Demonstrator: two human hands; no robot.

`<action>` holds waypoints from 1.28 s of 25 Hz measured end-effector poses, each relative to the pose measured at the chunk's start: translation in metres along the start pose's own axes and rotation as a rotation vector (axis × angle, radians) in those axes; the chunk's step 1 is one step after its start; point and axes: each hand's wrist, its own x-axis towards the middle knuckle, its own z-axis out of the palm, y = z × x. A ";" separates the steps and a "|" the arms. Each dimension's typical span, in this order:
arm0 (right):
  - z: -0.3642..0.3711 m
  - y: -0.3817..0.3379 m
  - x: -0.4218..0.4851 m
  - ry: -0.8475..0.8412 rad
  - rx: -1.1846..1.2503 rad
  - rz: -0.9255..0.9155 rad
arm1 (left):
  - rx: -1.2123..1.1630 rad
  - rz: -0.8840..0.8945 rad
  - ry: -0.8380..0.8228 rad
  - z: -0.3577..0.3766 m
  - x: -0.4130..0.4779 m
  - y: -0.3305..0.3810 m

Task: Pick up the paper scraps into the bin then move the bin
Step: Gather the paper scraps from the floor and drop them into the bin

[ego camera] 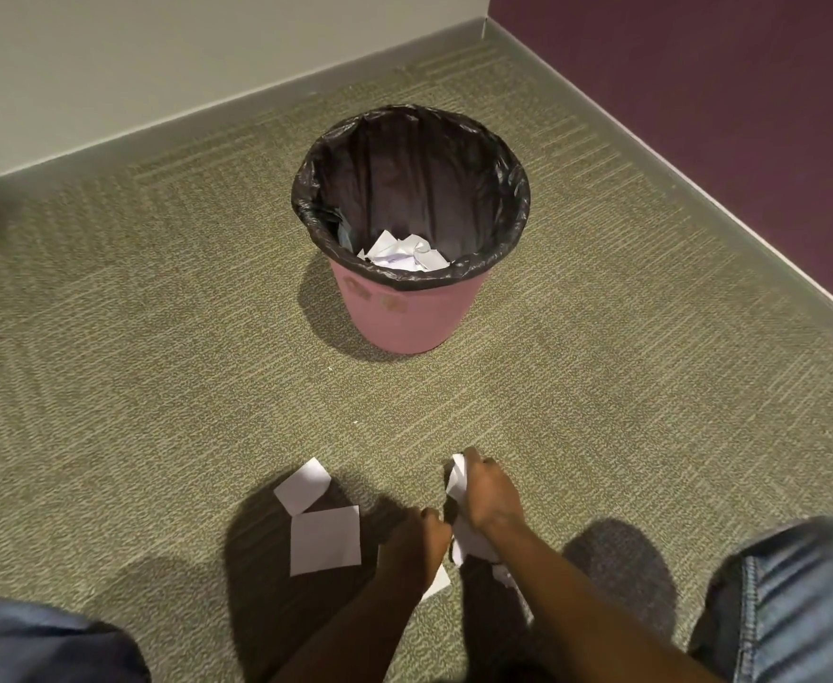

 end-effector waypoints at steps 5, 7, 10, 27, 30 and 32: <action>-0.053 -0.019 0.017 -0.003 0.106 -0.012 | 0.108 0.254 -0.004 -0.036 0.019 0.000; -0.088 -0.027 0.027 -0.022 0.178 -0.027 | 0.062 0.222 -0.085 -0.059 0.020 0.007; -0.145 -0.039 0.028 -0.148 0.180 -0.097 | 0.063 0.155 -0.036 -0.077 0.024 0.007; -0.299 -0.119 0.055 0.289 0.806 -0.362 | 0.086 0.121 0.023 -0.106 0.013 0.067; -0.295 -0.119 0.064 0.302 0.827 -0.352 | -0.068 0.115 -0.005 -0.148 0.012 0.089; -0.294 -0.118 0.068 0.341 0.788 -0.319 | -0.135 0.142 -0.012 -0.187 0.004 0.099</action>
